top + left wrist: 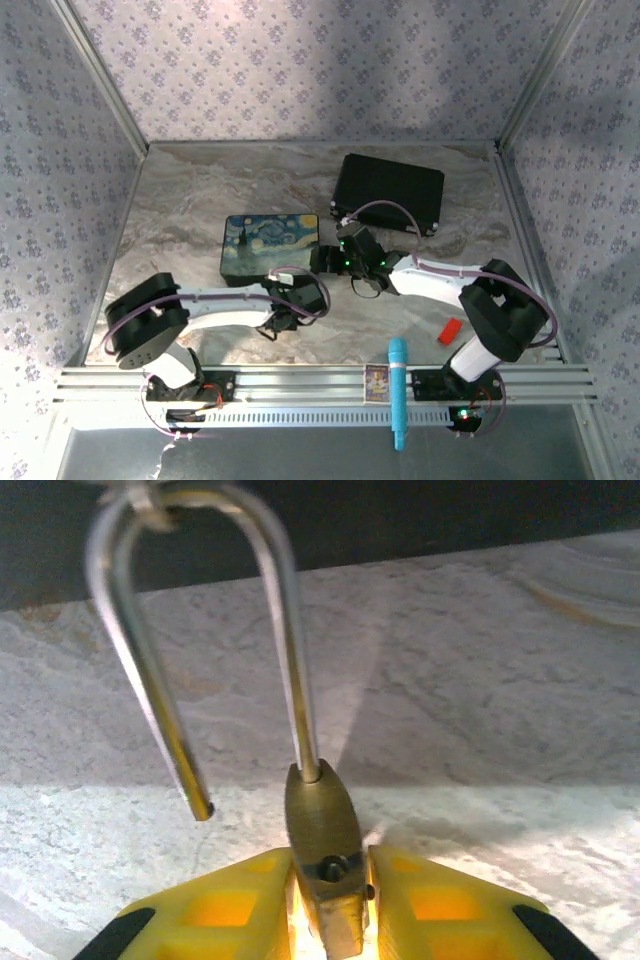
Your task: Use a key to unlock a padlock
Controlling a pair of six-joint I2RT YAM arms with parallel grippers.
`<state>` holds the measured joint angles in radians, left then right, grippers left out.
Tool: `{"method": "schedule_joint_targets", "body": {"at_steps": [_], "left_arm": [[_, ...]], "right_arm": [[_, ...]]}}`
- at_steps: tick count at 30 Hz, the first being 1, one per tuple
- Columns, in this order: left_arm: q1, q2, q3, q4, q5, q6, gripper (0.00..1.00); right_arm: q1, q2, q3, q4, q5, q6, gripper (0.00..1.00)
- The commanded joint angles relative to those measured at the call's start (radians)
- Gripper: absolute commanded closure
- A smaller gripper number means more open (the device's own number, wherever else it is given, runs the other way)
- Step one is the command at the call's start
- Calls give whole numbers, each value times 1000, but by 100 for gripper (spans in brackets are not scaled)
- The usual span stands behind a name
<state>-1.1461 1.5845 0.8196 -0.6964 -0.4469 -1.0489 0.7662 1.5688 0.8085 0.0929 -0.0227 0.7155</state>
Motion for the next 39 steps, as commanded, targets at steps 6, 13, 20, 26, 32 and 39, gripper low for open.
{"method": "schedule_joint_targets", "body": {"at_steps": [6, 13, 20, 26, 32, 39], "left_arm": [[-70, 78, 104, -101, -46, -36, 71], [-73, -2, 154, -96, -24, 33, 43], [-70, -275, 144, -29, -9, 137, 0], [14, -492, 108, -73, 40, 179, 0], [168, -747, -76, 33, 225, 174, 0], [359, -894, -256, 151, 460, 77, 0]], "right_arm": [[-6, 44, -79, -234, 69, -4, 22], [0, -22, -89, -206, 80, -32, 18], [-20, -109, 7, -298, 105, -124, 5], [-1, -277, 19, -334, 134, -116, 1], [138, -458, -79, -270, 122, -126, 5], [310, -307, -148, 18, 100, -115, 25]]}}
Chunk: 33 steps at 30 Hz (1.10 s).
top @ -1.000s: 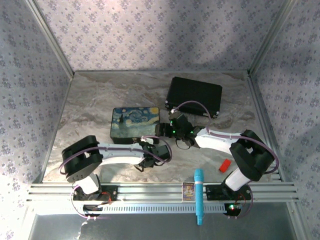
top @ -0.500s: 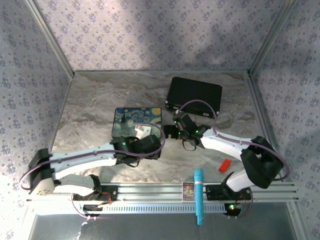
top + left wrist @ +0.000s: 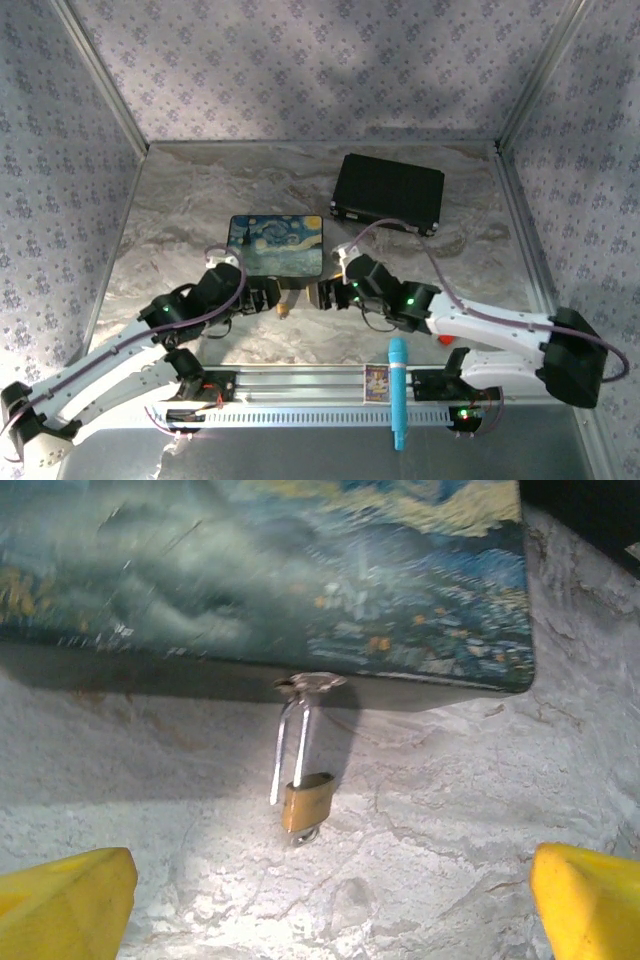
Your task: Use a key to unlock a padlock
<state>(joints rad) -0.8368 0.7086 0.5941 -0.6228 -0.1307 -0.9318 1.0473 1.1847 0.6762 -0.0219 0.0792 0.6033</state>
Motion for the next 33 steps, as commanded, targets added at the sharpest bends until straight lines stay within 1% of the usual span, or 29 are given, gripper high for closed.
{"method": "schedule_joint_targets", "body": {"at_steps": [1, 4, 6, 9, 14, 17, 24, 33], "left_arm": [[74, -22, -42, 82, 172, -46, 0], [113, -46, -63, 83, 198, -59, 0], [126, -58, -72, 70, 196, -71, 0], [146, -65, -94, 65, 205, -92, 0], [185, -89, -136, 94, 243, -115, 0], [197, -103, -152, 101, 247, -128, 0], [206, -107, -163, 92, 251, -119, 0], [209, -114, -191, 106, 259, -125, 0]], "right_arm": [[45, 122, -10, 179, -11, -6, 26], [75, 242, 22, 272, -28, 4, 24], [85, 308, 51, 287, -28, 12, 20], [91, 402, 88, 307, -22, 18, 19], [86, 518, 109, 407, -52, 55, 23], [83, 564, 137, 416, -76, 60, 26], [81, 617, 151, 408, -79, 67, 42], [80, 664, 164, 402, -79, 79, 50]]}}
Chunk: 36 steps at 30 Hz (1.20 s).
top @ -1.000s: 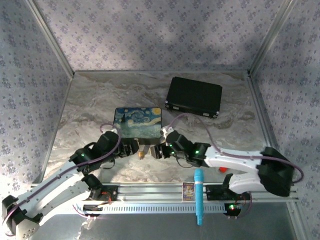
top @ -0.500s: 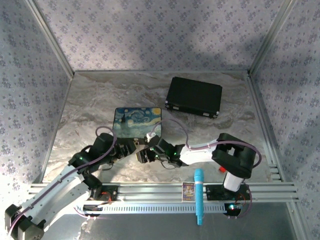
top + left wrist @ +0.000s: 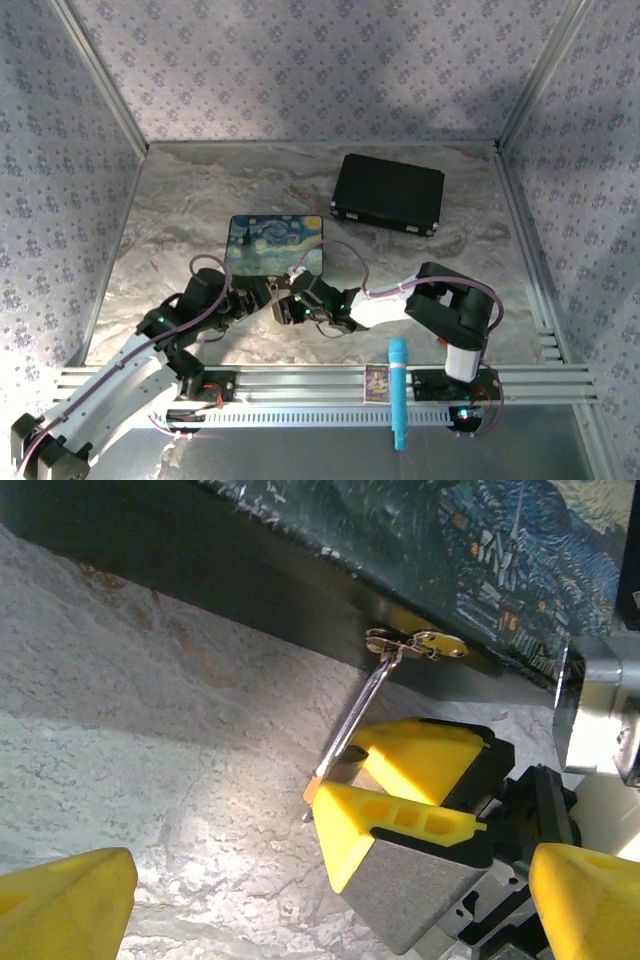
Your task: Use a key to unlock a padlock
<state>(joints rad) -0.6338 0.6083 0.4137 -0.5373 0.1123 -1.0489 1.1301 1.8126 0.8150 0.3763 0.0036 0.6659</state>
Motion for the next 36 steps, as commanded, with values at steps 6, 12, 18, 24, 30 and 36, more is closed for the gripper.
{"method": "schedule_joint_targets", "body": {"at_steps": [6, 12, 18, 24, 30, 36], "left_arm": [[6, -23, -17, 11, 14, -8, 0], [6, -33, -21, 9, 13, -8, 0], [6, -31, -3, -7, -12, 24, 0], [5, -6, 100, -72, -88, 200, 0], [-38, 126, 275, -167, -206, 466, 0], [-177, 346, 402, -154, -358, 798, 9]], "right_arm": [[-3, 71, 26, 32, -14, 39, 61], [-4, 65, -5, 67, -12, 62, 80], [-13, 48, -69, 145, -16, 97, 93], [-60, 67, -187, 389, -97, 205, 98], [-82, 52, -249, 473, -110, 279, 100], [-103, 55, -311, 568, -123, 346, 100]]}}
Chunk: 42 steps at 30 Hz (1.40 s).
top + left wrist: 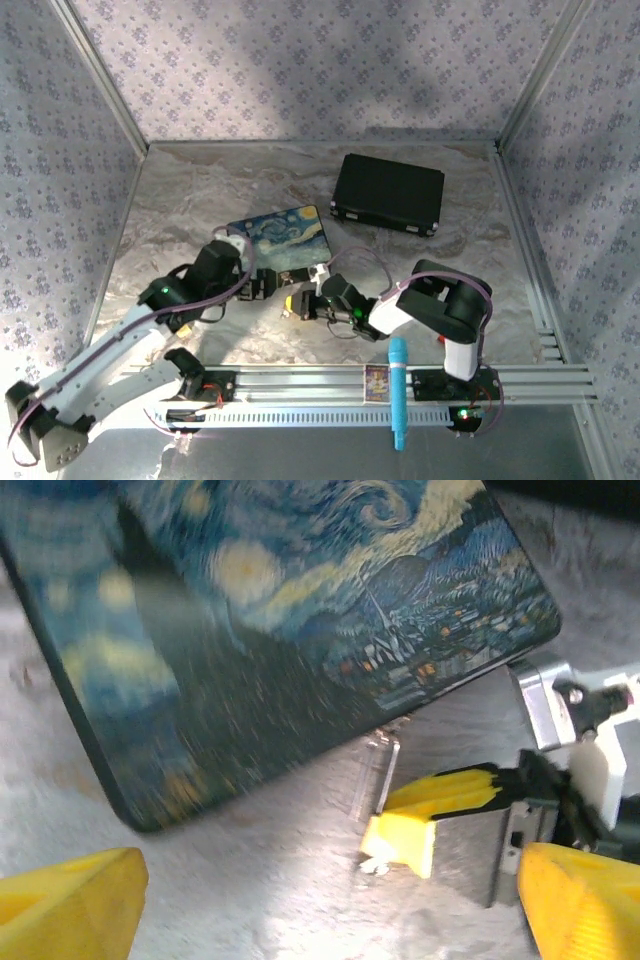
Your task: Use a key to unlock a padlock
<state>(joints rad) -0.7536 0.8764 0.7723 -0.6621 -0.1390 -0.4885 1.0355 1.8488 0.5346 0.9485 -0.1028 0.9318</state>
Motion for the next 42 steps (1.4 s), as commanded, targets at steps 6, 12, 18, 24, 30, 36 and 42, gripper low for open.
{"method": "schedule_joint_targets", "body": {"at_steps": [6, 12, 18, 24, 30, 36, 42], "left_arm": [[-140, 332, 151, -50, -273, 503, 11], [-179, 525, 181, -41, -316, 554, 27], [-213, 649, 197, -92, -343, 546, 40], [-235, 698, 195, -113, -307, 541, 49], [-251, 699, 176, -98, -305, 529, 51], [-263, 703, 175, -99, -315, 527, 50], [-268, 719, 177, -103, -311, 531, 50]], "right_arm": [[-5, 47, -52, 80, -10, 131, 100], [-4, 23, -85, 97, 24, 145, 100], [4, 21, -89, 144, 63, 180, 100], [5, 27, -124, 281, 105, 221, 100], [16, 20, -125, 315, 134, 229, 100], [-11, 82, -141, 445, 166, 355, 100], [3, 96, -83, 445, 210, 372, 100]]}}
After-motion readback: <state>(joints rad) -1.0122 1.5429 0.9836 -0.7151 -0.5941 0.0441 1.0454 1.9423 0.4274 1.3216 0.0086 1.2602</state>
